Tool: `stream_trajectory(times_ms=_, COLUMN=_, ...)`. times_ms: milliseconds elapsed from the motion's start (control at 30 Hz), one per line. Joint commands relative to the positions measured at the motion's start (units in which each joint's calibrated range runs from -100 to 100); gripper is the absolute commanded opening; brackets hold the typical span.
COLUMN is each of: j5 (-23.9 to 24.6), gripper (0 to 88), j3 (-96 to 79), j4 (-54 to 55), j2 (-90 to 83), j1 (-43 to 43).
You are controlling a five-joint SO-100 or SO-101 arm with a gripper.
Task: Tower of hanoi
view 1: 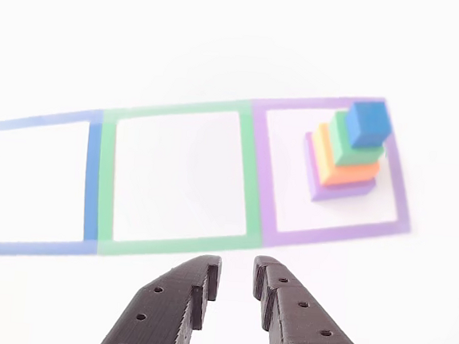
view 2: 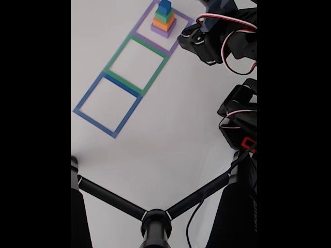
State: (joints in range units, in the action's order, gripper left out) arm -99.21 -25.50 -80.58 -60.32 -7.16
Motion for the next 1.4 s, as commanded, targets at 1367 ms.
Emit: stream_trajectory(times_ms=1367, j5=-0.8, gripper=21.6, j3=-29.0, j4=39.7, j2=-1.0, j1=-20.0)
